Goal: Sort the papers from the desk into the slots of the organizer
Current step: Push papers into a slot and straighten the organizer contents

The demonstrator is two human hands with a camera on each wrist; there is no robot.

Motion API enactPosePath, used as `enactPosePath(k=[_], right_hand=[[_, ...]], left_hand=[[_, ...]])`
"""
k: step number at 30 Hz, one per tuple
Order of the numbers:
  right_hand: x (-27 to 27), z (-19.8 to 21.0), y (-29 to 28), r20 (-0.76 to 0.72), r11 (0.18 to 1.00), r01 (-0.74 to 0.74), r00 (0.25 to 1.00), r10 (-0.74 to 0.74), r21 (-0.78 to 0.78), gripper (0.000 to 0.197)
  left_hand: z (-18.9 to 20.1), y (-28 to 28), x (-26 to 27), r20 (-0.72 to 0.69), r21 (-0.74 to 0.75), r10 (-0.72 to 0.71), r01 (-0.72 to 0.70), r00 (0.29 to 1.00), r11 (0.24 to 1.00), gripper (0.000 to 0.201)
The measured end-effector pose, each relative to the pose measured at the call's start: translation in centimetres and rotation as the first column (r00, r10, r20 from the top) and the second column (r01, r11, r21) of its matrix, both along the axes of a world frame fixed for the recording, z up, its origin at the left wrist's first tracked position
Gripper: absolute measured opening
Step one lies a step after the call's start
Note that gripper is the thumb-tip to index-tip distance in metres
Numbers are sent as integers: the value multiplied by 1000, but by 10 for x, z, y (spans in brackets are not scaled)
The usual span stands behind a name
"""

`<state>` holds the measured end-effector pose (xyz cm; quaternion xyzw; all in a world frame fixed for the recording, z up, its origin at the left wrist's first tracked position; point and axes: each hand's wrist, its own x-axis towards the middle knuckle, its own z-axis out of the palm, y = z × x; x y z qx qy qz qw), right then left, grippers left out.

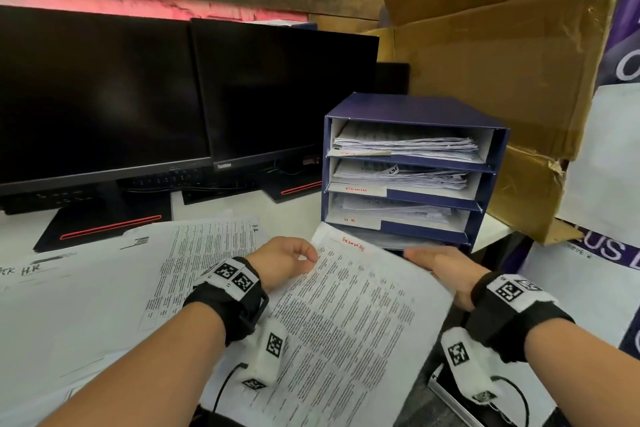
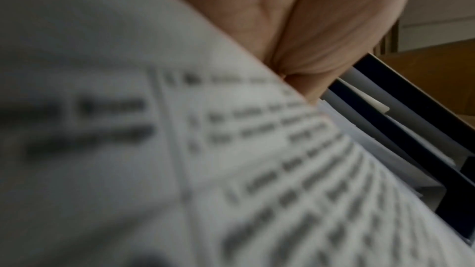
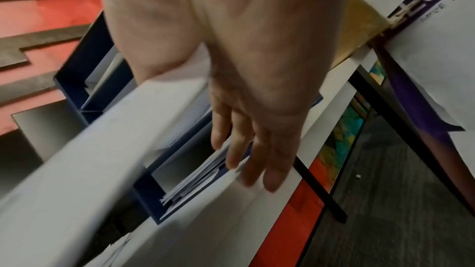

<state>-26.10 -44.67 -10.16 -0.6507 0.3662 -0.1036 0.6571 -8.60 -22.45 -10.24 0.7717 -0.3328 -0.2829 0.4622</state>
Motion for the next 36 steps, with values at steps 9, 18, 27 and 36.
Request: enactPosePath(k=[9, 18, 27, 36], right_hand=[[-39, -5, -14, -113, 993, -120, 986, 119, -2, 15], [-17, -33, -54, -119, 949, 302, 943, -312, -94, 9], [-23, -15, -28, -38, 999, 39, 999, -38, 28, 22], [-11, -4, -35, -84, 928, 228, 961, -263, -293, 62]], left_hand=[[-7, -40, -4, -10, 36, 220, -220, 975, 975, 21], [-7, -51, -11, -335, 120, 205, -175, 920, 977, 23], [-3, -75, 1, 92, 94, 319, -328, 943, 940, 23], [-2, -77, -10, -162, 237, 216, -175, 963, 956, 20]])
